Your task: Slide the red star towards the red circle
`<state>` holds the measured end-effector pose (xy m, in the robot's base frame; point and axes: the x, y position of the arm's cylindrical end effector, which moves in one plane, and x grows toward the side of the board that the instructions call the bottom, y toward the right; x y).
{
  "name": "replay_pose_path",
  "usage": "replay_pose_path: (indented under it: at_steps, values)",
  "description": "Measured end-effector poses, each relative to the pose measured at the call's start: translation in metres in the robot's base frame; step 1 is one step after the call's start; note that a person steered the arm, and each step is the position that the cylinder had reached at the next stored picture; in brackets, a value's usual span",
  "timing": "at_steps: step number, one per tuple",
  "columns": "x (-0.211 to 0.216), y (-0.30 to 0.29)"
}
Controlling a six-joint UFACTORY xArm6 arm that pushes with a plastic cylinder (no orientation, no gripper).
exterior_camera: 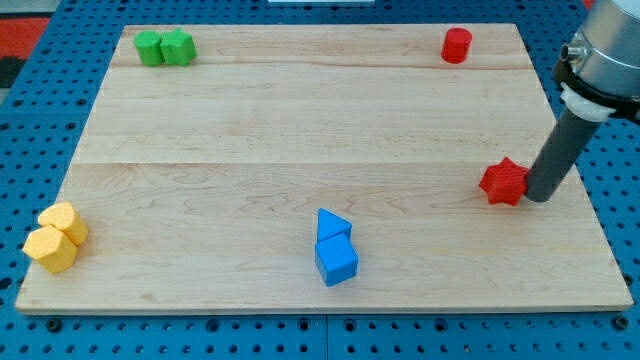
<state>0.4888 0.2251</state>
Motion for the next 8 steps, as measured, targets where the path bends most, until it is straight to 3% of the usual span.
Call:
replay_pose_path:
  at_steps: [2,4,8]
  values:
    - [0.019,-0.029]
    - [-0.028,-0.043]
    - [-0.077,-0.093]
